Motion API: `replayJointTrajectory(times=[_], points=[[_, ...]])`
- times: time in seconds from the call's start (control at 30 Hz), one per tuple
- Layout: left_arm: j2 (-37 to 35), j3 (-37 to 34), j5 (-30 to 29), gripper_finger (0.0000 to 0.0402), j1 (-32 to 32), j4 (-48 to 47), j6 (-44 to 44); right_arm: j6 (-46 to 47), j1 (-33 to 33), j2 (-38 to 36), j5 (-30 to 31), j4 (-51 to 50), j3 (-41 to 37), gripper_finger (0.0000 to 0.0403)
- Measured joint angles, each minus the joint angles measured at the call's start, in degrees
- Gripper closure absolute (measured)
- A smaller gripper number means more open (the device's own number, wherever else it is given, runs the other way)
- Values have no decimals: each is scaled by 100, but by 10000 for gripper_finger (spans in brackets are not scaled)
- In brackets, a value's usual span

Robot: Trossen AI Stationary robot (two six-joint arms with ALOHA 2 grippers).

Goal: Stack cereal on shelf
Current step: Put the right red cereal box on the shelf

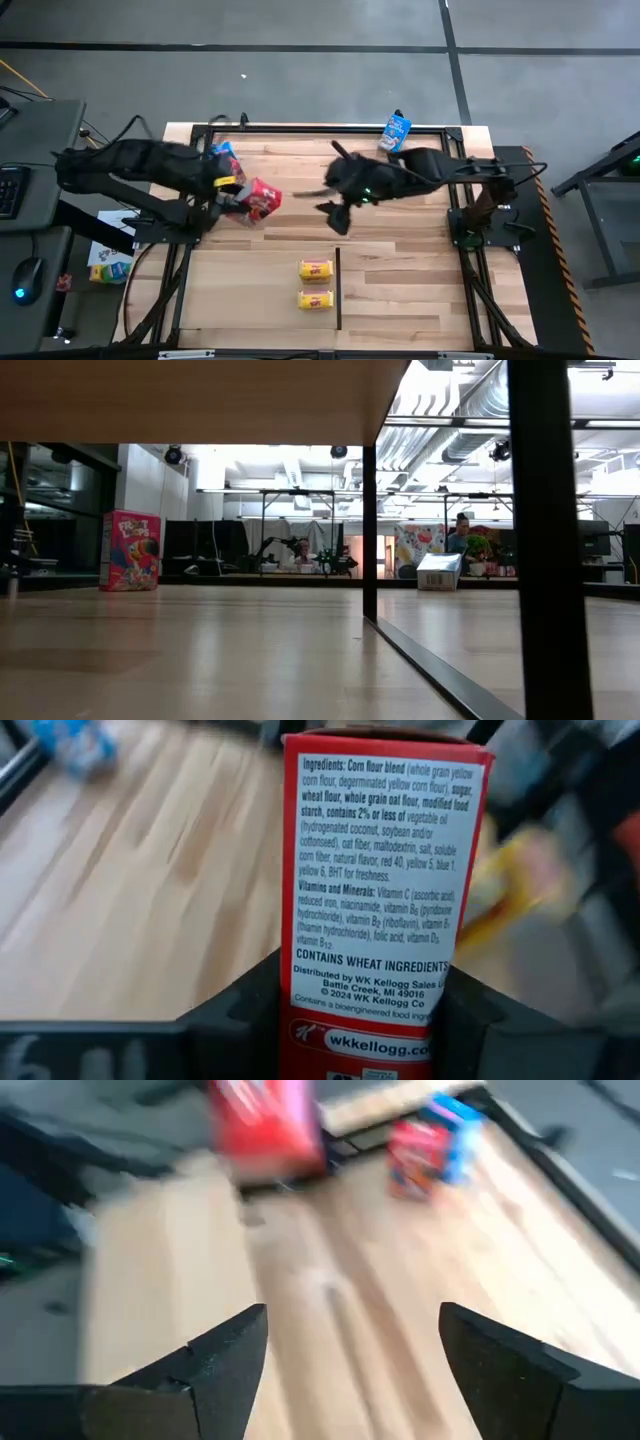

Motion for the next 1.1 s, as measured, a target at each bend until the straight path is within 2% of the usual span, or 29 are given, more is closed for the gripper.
replayJointTrajectory(times=[0.2,0.3,0.37,0.43,0.6,0.77,0.87,0.97,1.1], points=[[-892,-1965,-611,250,-1260,2635,-1401,560,487,-161,743,-1516,0,116],[-843,-3000,-853,248,-2019,4359,-1970,956,677,-181,997,-2363,0,116],[-644,-3521,-1251,249,-2470,5446,-2114,1259,760,-181,1065,-2873,-13,116],[-436,-3798,-1732,252,-2833,6319,-2122,1333,812,-338,1054,-2684,-257,116],[12,-3879,-2883,251,-3449,6532,-2001,2062,686,-1219,935,-2559,-1435,116],[509,-3866,-4435,251,-3787,6618,-1548,2790,556,-2467,919,-766,-3008,116],[847,-3871,-5309,250,-3938,6728,-1321,2996,554,-2958,921,323,-3733,116],[1166,-3871,-5748,248,-4083,6781,-1292,3146,556,-3249,985,938,-4135,116],[1527,-3871,-5833,247,-4259,7368,-1279,3157,556,-3306,1019,1074,-4254,116]])
